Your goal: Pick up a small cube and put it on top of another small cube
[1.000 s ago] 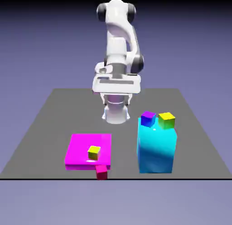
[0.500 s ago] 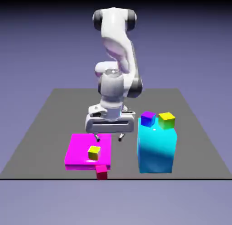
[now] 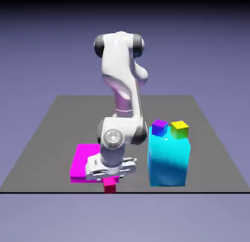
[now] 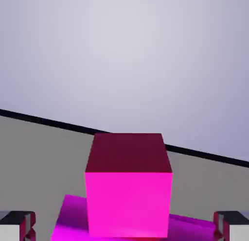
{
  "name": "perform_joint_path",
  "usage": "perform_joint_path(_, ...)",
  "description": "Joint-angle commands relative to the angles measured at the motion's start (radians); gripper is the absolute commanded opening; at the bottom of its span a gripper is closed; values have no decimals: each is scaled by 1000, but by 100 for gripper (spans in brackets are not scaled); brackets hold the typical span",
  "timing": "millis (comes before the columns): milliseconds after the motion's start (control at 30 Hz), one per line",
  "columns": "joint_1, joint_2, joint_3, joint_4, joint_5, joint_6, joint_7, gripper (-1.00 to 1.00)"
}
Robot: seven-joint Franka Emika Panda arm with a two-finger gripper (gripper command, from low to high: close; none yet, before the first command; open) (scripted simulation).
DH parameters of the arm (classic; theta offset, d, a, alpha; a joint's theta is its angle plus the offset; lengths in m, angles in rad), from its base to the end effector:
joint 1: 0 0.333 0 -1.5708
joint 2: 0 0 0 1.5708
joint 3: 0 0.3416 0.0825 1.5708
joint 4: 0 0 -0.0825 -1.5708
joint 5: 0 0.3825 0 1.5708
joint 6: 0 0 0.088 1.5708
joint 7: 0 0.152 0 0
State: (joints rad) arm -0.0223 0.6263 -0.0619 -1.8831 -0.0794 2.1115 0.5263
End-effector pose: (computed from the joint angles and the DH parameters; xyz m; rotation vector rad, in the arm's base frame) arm 0.5797 -0.0563 0.1284 2.8010 -0.7925 -0.5406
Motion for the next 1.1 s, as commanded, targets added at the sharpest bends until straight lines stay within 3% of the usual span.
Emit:
perform_joint_path(0,33,12,-36,-5,26,15,-17,0)
perform_joint_path(200,210,72,-227,-32,164,95,-107,0)
perform_joint_path(233,210,72,-227,-32,164,95,-107,-100)
perform_joint_path(600,-124,-43,135,19,-97,-56,64,-100)
perform_joint_path(700,-168,-50,117,25,-87,-53,86,-100)
perform_joint_path(1067,162,-445,338,93,-43,-521,65,-100)
